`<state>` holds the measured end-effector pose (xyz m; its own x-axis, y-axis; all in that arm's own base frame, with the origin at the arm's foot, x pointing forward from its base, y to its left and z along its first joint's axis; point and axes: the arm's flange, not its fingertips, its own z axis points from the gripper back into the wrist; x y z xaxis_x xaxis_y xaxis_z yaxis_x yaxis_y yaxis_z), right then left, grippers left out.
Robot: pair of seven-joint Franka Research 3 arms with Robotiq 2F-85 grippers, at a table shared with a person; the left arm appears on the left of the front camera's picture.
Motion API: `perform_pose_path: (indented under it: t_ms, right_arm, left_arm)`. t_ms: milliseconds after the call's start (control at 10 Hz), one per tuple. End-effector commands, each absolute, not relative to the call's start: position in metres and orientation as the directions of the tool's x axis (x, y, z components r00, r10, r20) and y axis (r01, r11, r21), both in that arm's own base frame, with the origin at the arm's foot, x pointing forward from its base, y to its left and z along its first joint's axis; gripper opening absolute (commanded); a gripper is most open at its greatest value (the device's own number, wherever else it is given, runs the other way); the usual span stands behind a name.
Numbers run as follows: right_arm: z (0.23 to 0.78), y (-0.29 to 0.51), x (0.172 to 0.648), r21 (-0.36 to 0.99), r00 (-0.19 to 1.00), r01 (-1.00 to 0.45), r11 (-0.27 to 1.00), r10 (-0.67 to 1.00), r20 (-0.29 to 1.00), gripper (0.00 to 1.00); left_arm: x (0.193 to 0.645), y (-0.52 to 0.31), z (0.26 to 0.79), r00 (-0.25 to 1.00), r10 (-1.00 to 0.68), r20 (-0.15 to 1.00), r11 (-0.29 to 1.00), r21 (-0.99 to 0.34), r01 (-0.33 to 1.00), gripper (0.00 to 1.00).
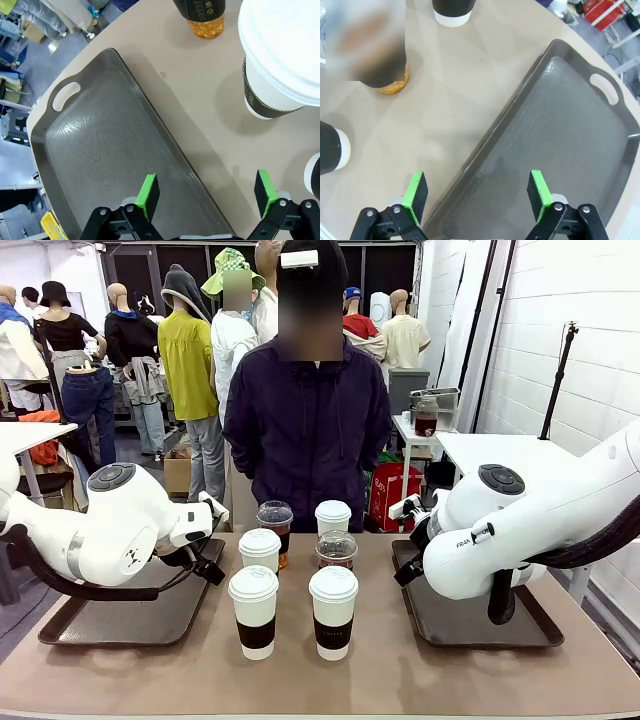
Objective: Distribute the coffee onto the tray.
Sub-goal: Pick up one iced Americano and place it on the right Handle tray.
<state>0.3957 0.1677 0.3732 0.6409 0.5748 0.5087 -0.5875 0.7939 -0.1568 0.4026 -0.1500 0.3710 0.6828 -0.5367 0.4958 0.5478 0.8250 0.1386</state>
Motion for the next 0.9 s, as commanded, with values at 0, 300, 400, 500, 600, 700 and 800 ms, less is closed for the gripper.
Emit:
perform_pose_path:
  t_ms: [0,300,400,500,600,700,800]
  right_arm:
    - [0.373,0.168,0.396,-0.157,0.641,-0.588,0.794,0.575,0.509,1.00]
    - [0.379,0.163,0.396,-0.146,0.648,-0.588,0.795,0.571,0.504,1.00]
    - [0.389,0.159,0.394,-0.140,0.648,-0.596,0.791,0.577,0.498,1.00]
    - [0.403,0.153,0.391,-0.136,0.644,-0.605,0.785,0.582,0.497,1.00]
    - [0.419,0.148,0.386,-0.132,0.639,-0.611,0.780,0.585,0.499,1.00]
    - [0.437,0.145,0.378,-0.138,0.623,-0.628,0.766,0.601,0.500,1.00]
    - [0.454,0.143,0.372,-0.154,0.604,-0.639,0.754,0.616,0.505,1.00]
  left_arm:
    - [0.403,-0.150,0.371,0.682,-0.536,0.496,0.825,0.139,0.548,1.00]
    - [0.403,-0.150,0.381,0.676,-0.529,0.513,0.831,0.152,0.535,1.00]
    - [0.400,-0.152,0.396,0.652,-0.533,0.540,0.827,0.169,0.536,1.00]
    - [0.397,-0.155,0.411,0.635,-0.541,0.552,0.821,0.184,0.540,1.00]
    - [0.393,-0.159,0.425,0.618,-0.545,0.567,0.816,0.189,0.546,1.00]
    - [0.388,-0.164,0.442,0.597,-0.551,0.583,0.812,0.208,0.546,1.00]
    - [0.384,-0.166,0.456,0.589,-0.553,0.590,0.809,0.211,0.548,1.00]
